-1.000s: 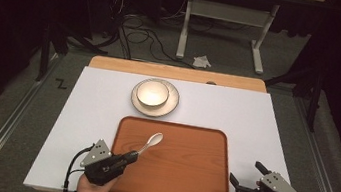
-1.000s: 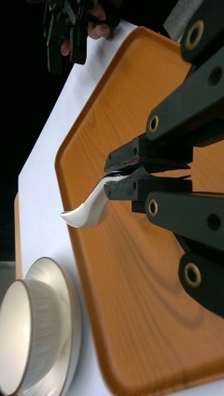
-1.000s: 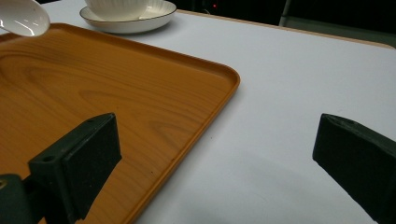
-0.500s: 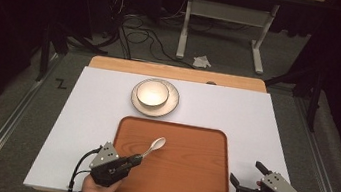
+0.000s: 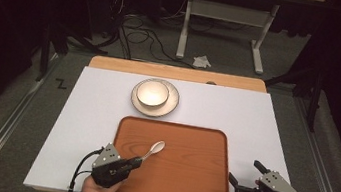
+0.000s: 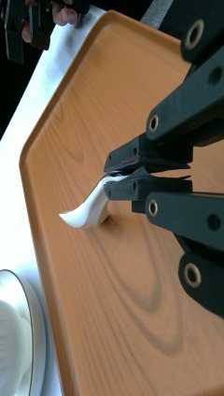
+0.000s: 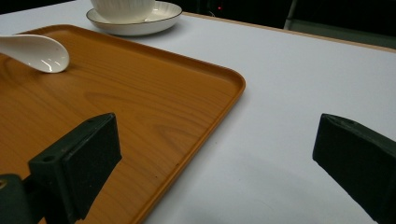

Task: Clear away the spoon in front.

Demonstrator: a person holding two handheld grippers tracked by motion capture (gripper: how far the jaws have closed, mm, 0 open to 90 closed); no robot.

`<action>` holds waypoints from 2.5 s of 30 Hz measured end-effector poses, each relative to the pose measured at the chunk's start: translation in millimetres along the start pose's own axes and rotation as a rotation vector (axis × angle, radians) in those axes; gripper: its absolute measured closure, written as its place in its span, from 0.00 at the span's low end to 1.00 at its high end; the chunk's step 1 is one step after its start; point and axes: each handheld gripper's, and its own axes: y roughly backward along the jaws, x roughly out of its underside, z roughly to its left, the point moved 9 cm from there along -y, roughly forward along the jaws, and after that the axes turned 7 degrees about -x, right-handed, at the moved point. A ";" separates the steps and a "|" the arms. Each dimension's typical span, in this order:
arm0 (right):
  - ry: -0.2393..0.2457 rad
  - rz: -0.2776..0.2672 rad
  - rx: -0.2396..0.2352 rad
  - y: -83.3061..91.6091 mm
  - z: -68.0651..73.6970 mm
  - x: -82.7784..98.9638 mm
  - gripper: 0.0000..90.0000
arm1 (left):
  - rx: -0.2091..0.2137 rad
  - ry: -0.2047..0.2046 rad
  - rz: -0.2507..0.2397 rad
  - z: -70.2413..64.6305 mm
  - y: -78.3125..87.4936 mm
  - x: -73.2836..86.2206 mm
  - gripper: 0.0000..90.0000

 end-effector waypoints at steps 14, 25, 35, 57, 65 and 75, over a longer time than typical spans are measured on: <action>-0.005 0.001 -0.002 -0.8 0.3 0.2 0.02 | -0.016 0.058 -0.002 10.0 4.9 0.2 0.67; 0.000 -0.001 -0.004 -0.9 0.5 -0.3 0.02 | -0.093 0.024 0.071 18.5 3.6 7.9 0.80; -0.005 0.000 0.001 0.5 -0.1 -0.2 0.02 | -0.169 -0.070 0.289 15.6 -7.7 32.5 1.00; 0.000 -0.001 -0.004 -0.8 0.7 -0.4 0.02 | -0.152 -0.027 0.075 39.3 9.6 6.4 0.54; -0.006 0.000 -0.003 -0.5 0.0 0.0 0.02 | -0.276 0.018 -0.014 82.0 34.9 -5.1 0.17; -0.003 0.000 0.000 -0.7 -1.0 0.0 0.02 | -0.278 0.056 -0.047 99.1 53.9 -4.9 0.00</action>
